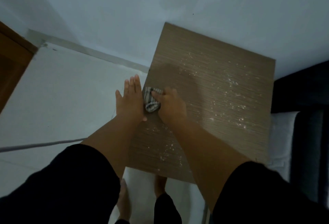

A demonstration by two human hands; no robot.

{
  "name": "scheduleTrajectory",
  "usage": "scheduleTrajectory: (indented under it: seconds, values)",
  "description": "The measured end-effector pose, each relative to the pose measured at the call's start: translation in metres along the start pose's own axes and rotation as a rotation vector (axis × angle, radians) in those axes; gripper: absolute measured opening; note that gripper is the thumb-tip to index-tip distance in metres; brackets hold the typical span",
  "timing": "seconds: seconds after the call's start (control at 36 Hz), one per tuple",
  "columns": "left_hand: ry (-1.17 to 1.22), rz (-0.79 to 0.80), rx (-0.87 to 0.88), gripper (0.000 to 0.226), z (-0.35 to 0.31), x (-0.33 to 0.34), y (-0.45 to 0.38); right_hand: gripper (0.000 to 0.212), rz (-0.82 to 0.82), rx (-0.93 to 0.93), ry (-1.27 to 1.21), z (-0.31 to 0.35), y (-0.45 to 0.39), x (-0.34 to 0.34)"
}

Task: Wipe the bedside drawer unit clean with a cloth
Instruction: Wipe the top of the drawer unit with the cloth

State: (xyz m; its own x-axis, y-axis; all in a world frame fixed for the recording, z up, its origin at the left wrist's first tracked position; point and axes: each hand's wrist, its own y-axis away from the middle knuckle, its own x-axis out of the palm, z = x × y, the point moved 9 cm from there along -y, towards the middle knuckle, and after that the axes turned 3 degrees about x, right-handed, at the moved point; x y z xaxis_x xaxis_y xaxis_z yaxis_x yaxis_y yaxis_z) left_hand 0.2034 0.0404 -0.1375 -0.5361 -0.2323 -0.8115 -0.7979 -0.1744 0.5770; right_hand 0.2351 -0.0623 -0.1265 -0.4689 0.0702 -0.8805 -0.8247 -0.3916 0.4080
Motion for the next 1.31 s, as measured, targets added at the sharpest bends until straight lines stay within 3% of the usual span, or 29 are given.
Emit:
scheduleTrajectory:
  seconds: [0.17, 0.36, 0.61, 0.72, 0.89, 1.06, 1.31]
  values:
    - [-0.037, 0.015, 0.080, 0.133, -0.010, -0.003, 0.018, 0.039, 0.059, 0.022, -0.072, 0.002, 0.023, 0.003]
    - [-0.058, 0.030, 0.187, 0.131, -0.053, -0.022, -0.001, 0.040, -0.282, 0.189, -0.026, -0.051, -0.014, -0.072]
    - [-0.101, 0.129, 0.184, 0.121, -0.084, -0.016, -0.033, 0.032, -0.475, 0.163, -0.109, -0.099, -0.094, -0.145]
    - [-0.110, 0.085, 0.144, 0.103, -0.090, -0.015, -0.034, 0.029, -0.460, 0.143, -0.083, -0.104, -0.125, -0.151]
    - [-0.099, 0.120, 0.104, 0.107, -0.094, -0.012, -0.040, 0.021, -0.369, 0.208, -0.129, -0.119, -0.159, -0.137]
    - [-0.088, 0.130, 0.096, 0.106, -0.091, -0.013, -0.044, 0.035, -0.313, 0.169, -0.063, -0.115, -0.171, -0.127]
    - [-0.115, 0.146, 0.119, 0.112, -0.085, -0.012, -0.045, 0.038, -0.231, 0.039, -0.022, -0.102, -0.119, -0.099]
